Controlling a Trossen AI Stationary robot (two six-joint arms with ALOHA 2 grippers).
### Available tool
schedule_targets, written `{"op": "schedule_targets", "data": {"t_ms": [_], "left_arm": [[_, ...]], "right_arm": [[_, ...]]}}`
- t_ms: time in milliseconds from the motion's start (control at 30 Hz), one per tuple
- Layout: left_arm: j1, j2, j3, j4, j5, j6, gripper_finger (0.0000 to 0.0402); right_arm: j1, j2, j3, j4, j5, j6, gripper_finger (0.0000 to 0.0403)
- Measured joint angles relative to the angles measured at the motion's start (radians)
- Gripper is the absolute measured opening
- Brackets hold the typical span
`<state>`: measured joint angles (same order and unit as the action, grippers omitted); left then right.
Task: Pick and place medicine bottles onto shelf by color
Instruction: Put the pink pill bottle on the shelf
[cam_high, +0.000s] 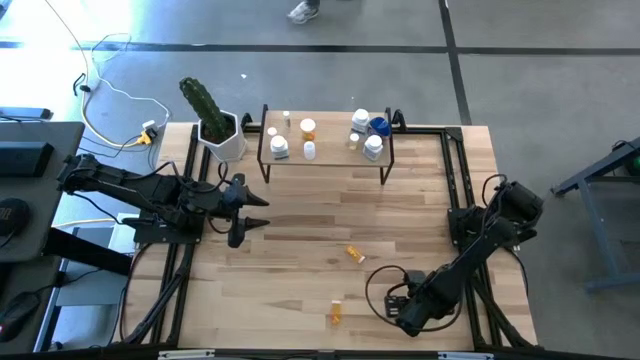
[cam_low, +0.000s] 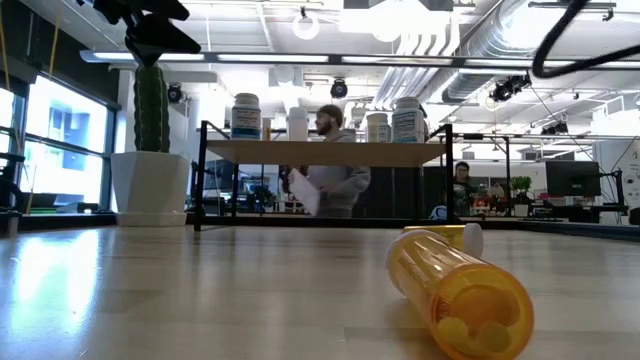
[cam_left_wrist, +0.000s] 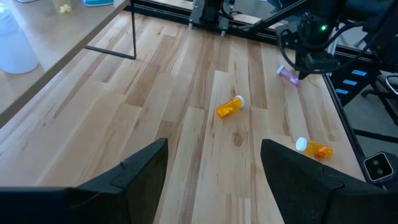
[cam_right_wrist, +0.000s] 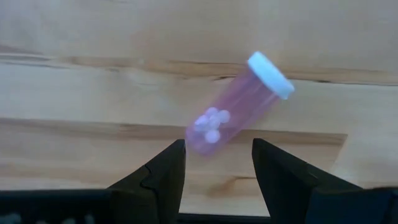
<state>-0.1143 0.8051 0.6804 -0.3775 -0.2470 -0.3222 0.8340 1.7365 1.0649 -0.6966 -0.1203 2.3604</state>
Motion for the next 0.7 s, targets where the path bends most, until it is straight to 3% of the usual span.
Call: {"op": "schedule_targets", "data": {"t_ms": [700], "left_arm": [[0.000,0.000,0.000,0.000,0.000,0.000,0.0248]], "right_arm": [[-0.049,0.030,0.000,-0.027,-0.018,-0.003,0.0177]]}}
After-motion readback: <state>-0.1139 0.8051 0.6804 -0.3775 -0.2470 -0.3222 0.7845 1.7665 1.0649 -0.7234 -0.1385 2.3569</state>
